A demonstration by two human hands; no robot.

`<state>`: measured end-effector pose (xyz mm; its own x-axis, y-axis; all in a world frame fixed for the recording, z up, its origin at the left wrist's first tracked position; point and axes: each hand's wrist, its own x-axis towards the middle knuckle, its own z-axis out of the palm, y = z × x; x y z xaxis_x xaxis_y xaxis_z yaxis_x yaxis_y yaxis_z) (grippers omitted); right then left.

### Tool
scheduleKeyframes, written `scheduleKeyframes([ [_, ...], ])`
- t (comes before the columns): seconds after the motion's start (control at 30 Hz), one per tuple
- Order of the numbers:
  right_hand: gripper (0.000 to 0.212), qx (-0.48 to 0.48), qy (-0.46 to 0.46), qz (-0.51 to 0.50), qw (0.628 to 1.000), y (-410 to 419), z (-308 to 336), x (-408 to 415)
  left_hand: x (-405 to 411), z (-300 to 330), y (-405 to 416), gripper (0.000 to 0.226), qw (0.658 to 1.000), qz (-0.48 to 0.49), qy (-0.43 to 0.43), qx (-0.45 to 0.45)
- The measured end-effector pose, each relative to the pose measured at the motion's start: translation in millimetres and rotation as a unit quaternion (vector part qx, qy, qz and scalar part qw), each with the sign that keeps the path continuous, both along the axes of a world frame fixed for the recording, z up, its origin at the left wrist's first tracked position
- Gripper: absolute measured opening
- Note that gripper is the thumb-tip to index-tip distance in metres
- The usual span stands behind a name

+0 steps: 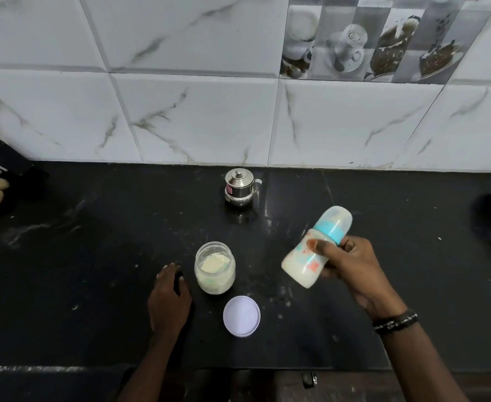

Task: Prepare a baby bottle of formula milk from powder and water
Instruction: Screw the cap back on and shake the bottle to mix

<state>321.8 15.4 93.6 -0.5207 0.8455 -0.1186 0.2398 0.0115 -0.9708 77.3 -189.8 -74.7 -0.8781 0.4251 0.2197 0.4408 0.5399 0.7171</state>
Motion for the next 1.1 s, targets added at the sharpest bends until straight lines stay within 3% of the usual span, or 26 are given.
scheduleKeyframes([
  [0.13, 0.023, 0.043, -0.051, -0.050, 0.997, -0.1, 4.8, -1.5, 1.5, -0.5, -0.7, 0.033, 1.000, 0.002, -0.003, -0.005],
  [0.27, 0.042, 0.011, 0.009, -0.007, 1.000, -1.3, 4.8, 0.4, 0.9, -0.5, 0.0, 0.033, 1.000, 0.001, 0.002, -0.002],
  [0.37, 0.027, 0.046, -0.039, -0.048, 0.997, 2.7, 5.1, 0.3, 1.5, -1.5, -0.1, 0.033, 1.000, -0.001, 0.008, 0.001],
  [0.53, 0.028, 0.021, 0.013, -0.013, 1.000, -1.8, 8.1, -0.2, 0.0, -3.0, 0.5, 0.033, 1.000, -0.005, 0.012, 0.003],
  [0.63, 0.022, 0.076, -0.071, -0.042, 0.994, -0.8, 7.2, -0.6, 0.6, -3.6, -0.2, 0.033, 1.000, 0.000, 0.008, 0.002],
  [0.73, 0.029, 0.028, -0.029, 0.005, 0.999, -4.9, 5.3, -0.1, -0.6, -2.3, -0.4, 0.033, 1.000, -0.002, 0.012, 0.004],
  [0.8, 0.031, 0.024, 0.002, -0.019, 1.000, -3.3, 5.9, -2.3, 0.0, -2.1, 0.4, 0.033, 1.000, -0.002, 0.010, 0.000],
  [0.9, 0.029, 0.074, -0.082, -0.028, 0.994, -0.7, 5.6, -2.0, 0.7, -2.6, -0.7, 0.033, 1.000, -0.002, 0.010, 0.006],
  [1.03, 0.044, 0.010, 0.037, -0.007, 0.999, -0.8, 3.8, 0.2, -0.2, -2.7, -0.5, 0.033, 1.000, -0.006, 0.013, 0.006],
  [1.1, 0.033, 0.037, -0.009, -0.042, 0.998, 1.9, 1.6, -1.6, 0.5, -3.1, -0.6, 0.033, 1.000, -0.005, 0.012, 0.002],
])
